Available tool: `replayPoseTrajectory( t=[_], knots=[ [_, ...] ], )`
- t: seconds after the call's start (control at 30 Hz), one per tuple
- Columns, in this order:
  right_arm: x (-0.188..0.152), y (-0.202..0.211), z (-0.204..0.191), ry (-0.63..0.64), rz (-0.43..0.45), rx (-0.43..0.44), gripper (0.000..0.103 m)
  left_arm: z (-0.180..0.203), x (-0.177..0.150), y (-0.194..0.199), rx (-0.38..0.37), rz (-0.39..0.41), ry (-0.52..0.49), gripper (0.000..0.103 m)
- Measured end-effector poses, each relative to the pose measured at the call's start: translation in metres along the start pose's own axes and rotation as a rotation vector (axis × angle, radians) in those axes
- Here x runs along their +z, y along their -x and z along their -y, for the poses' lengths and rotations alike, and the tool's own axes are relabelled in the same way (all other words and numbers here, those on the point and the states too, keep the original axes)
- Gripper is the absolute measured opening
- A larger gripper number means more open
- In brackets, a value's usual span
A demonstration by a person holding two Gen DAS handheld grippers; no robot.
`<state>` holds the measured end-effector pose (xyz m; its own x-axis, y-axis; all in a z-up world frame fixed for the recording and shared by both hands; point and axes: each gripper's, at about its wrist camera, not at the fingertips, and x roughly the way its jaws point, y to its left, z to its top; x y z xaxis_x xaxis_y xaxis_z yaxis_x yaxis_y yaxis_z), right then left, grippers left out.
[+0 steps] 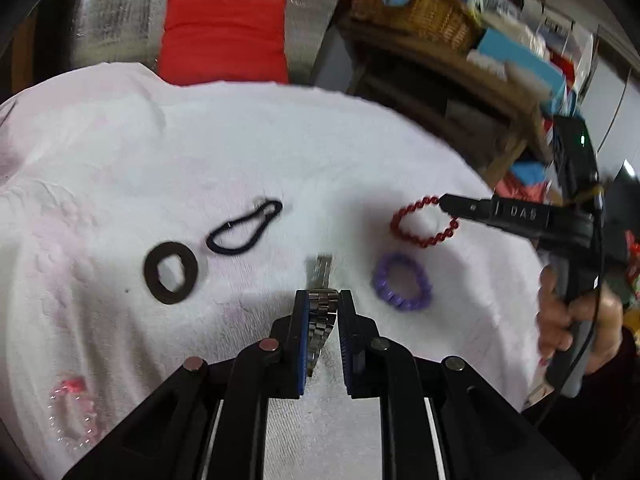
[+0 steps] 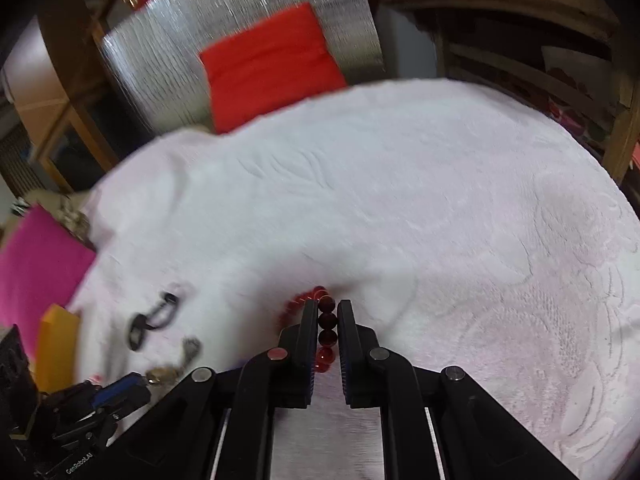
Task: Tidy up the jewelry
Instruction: 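Grasp the red bead bracelet with the right tool while the left tool grasps the silver watch, then carry the red bracelet and watch over the orange box and open both tools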
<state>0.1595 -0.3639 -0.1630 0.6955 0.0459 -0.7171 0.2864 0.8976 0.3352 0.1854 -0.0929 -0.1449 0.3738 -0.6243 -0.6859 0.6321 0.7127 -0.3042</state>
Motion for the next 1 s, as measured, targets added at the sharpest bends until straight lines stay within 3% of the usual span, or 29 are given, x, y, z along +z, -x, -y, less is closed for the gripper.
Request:
replayPoseTrajectory(
  t=[0.4, 1.0],
  knots=[
    [-0.002, 0.034, -0.034, 0.002, 0.112, 0.162, 0.011, -0.02, 0.0, 0.054, 0.002, 0.119, 0.063, 0.014],
    [-0.031, 0.036, -0.089, 0.071, 0.055, 0.272, 0.011, -0.023, -0.013, 0.102, 0.078, 0.222, 0.108, 0.014]
  ],
)
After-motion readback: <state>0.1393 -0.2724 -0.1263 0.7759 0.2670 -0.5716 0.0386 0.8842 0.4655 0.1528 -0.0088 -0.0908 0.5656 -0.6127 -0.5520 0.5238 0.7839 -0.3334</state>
